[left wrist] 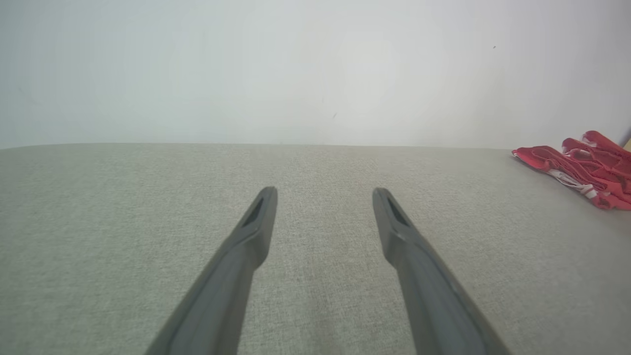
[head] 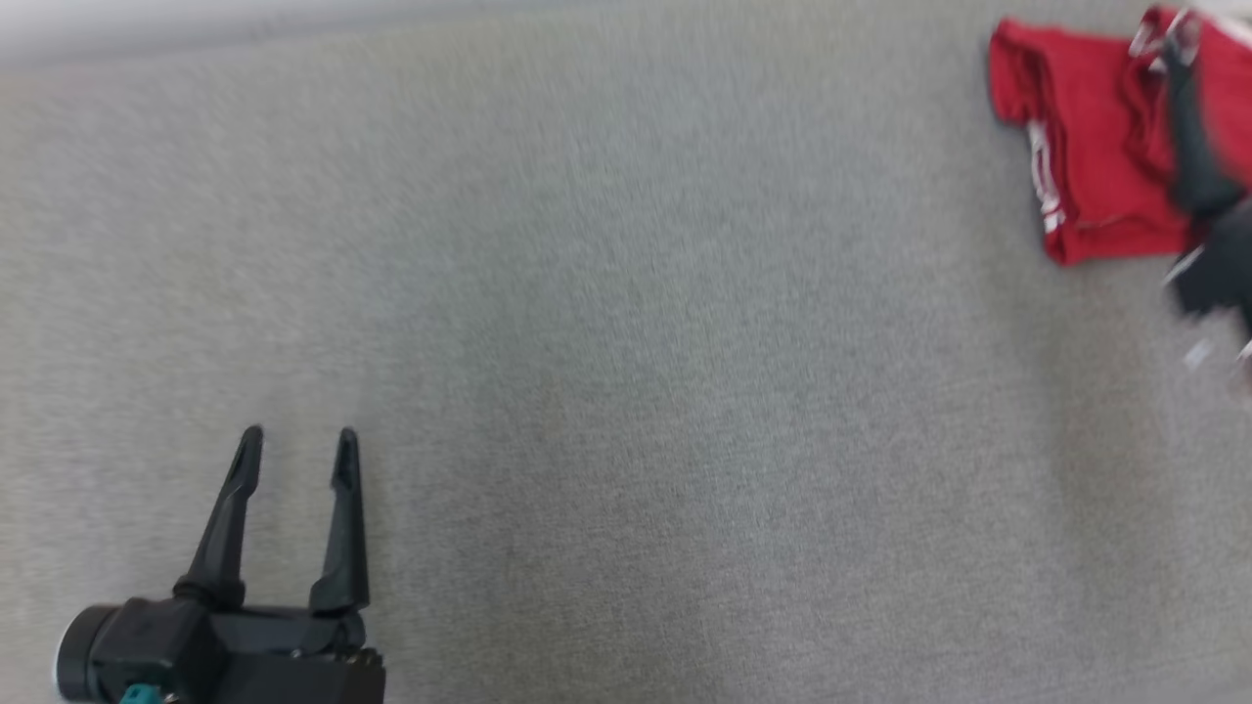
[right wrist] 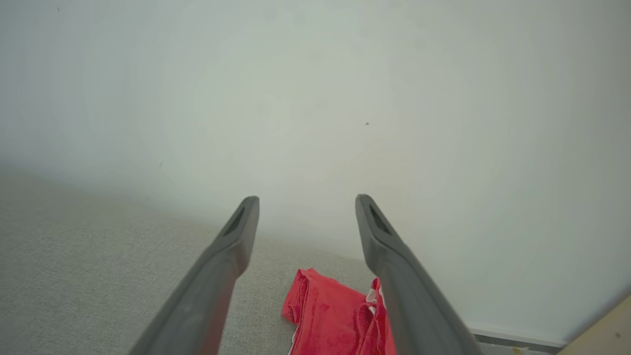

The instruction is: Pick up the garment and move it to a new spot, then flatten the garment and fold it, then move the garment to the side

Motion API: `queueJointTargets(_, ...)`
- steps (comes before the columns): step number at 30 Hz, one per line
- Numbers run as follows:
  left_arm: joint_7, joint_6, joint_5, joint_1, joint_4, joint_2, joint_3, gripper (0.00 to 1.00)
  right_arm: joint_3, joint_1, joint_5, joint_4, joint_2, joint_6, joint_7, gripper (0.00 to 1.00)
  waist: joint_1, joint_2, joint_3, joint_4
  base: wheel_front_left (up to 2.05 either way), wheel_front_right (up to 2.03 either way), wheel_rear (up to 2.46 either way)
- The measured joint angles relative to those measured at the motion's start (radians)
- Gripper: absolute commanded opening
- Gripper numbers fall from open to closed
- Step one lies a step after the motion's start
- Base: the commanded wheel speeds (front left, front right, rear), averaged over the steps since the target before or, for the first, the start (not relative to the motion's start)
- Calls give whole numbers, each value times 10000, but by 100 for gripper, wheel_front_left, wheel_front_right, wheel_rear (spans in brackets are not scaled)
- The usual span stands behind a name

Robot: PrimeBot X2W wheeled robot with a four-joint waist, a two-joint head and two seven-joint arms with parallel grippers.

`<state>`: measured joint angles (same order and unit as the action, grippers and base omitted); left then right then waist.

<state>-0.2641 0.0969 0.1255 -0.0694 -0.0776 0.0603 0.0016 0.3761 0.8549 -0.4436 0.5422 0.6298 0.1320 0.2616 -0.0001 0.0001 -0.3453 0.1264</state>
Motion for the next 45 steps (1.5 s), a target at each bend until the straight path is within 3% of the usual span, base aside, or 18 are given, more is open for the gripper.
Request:
queueJointTargets(3, 0, 21, 92, 205, 196, -27, 261, 100, -993, -1561, 493, -821, -826, 0, 2, 100, -1, -1, 629, -158, 0, 0, 0)
queueJointTargets(10, 2, 84, 163, 590, 414, -65, 554, 100, -2232, -3945, 1064, -2063, -2186, 0, 4, 100, -2, -3, 1525, -533, 0, 0, 0)
queueJointTargets(27, 0, 33, 282, 1099, 961, -92, 857, 100, -2826, -7208, 1467, -2980, -4424, 0, 15, 100, -1, -2, 2779, -1071, 0, 0, 0)
queueJointTargets(36, 0, -52, 500, 1388, 1294, -94, 874, 100, -3022, -8113, 1824, -3072, -5095, 0, 17, 100, 0, -2, 3117, -1133, 0, 0, 0)
queueJointTargets(45, 0, -54, 587, 1595, 1430, -96, 892, 100, -3009, -8239, 1925, -3093, -5333, 0, 17, 100, 0, -2, 3314, -1032, 0, 0, 0)
